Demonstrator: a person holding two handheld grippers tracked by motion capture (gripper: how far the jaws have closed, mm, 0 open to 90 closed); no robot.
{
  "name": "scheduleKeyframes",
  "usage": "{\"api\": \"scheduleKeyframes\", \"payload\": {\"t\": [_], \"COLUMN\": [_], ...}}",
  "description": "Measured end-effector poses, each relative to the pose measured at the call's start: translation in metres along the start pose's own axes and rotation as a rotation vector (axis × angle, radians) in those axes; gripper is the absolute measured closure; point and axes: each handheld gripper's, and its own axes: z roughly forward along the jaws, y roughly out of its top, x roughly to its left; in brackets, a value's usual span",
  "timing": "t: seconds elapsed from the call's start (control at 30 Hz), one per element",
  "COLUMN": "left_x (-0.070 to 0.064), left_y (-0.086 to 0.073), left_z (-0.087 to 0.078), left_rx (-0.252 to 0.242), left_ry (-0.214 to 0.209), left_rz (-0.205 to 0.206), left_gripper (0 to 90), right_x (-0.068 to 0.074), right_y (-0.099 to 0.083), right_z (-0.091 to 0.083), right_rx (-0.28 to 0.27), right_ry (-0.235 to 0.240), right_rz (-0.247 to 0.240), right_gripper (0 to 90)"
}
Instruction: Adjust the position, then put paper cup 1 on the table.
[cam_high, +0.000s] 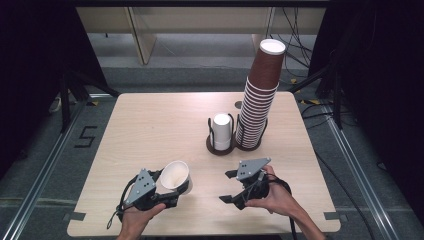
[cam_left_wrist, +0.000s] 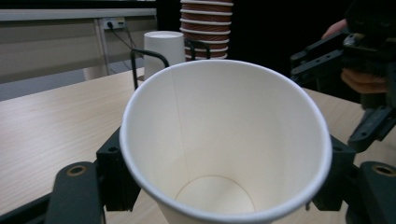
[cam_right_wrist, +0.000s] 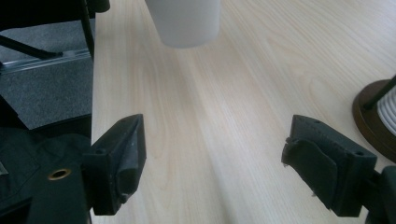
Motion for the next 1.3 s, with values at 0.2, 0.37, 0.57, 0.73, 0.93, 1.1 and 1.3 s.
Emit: {"api": "scheduleKeyframes", "payload": {"t": [0.2,0.37,0.57,0.73,0.93,1.1,1.3], "left_x": [0.007,0.013,0.021,0.024,0.029,0.034,0.042], "left_y": [-0.002,-0.002,-0.004,-0.005,-0.007,-0.008,-0.007], "left_z": [-0.001,-0.003,-0.004,-0.005,-0.006,-0.006,-0.006], "left_rx": [0.021,0.039,0.055,0.062,0.073,0.078,0.078], "left_ry": [0.067,0.115,0.155,0.172,0.191,0.211,0.234], "left_rz": [0.017,0.003,0.001,-0.004,-0.018,-0.025,-0.031], "left_gripper": [27.2,27.0,26.9,26.8,26.7,26.7,26.6], "right_x": [-0.001,0.000,0.000,-0.001,-0.002,-0.002,-0.002], "right_y": [-0.008,-0.015,-0.022,-0.027,-0.035,-0.040,-0.045], "right_z": [-0.005,-0.007,-0.010,-0.016,-0.019,-0.023,-0.025], "right_rx": [0.001,0.022,0.034,0.032,0.035,0.054,0.054], "right_ry": [-0.018,-0.025,-0.030,-0.060,-0.085,-0.113,-0.131], "right_rz": [0.020,0.026,0.042,0.051,0.062,0.081,0.077], "right_gripper": [20.1,17.4,16.6,16.5,16.4,16.2,16.0]}}
